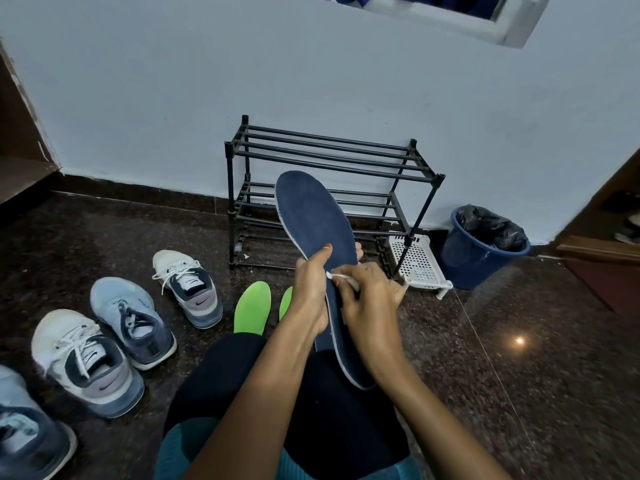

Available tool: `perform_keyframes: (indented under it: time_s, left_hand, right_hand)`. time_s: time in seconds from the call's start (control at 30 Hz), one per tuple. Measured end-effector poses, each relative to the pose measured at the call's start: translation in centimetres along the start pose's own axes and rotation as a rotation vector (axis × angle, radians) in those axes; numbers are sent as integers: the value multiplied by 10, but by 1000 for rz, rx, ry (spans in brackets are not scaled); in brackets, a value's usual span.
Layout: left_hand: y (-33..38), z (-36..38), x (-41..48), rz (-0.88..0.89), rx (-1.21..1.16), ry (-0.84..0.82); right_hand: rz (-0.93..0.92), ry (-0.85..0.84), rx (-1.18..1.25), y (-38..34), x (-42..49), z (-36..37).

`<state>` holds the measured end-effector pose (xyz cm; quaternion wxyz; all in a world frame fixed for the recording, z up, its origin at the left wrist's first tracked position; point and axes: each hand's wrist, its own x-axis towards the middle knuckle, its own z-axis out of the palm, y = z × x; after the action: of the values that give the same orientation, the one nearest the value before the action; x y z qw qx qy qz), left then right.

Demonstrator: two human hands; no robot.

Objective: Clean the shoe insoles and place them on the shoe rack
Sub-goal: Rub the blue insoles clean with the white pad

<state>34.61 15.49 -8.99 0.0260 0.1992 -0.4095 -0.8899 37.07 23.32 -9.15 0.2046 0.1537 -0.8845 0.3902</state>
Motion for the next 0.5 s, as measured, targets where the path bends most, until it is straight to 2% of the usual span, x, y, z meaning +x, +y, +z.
perform_keyframes:
  time_s: [0.17,0.37,0.5]
  left_hand:
    - [-2,5,-2,15,4,31]
    - [-1,-1,2,-10,-65,-5]
    - [-2,-1,1,-4,-81,-51]
  right_hand:
    - [77,88,-30,3,22,-8]
    - [3,-1,9,0,2,-3]
    - [-7,15,6,0,-9,-4]
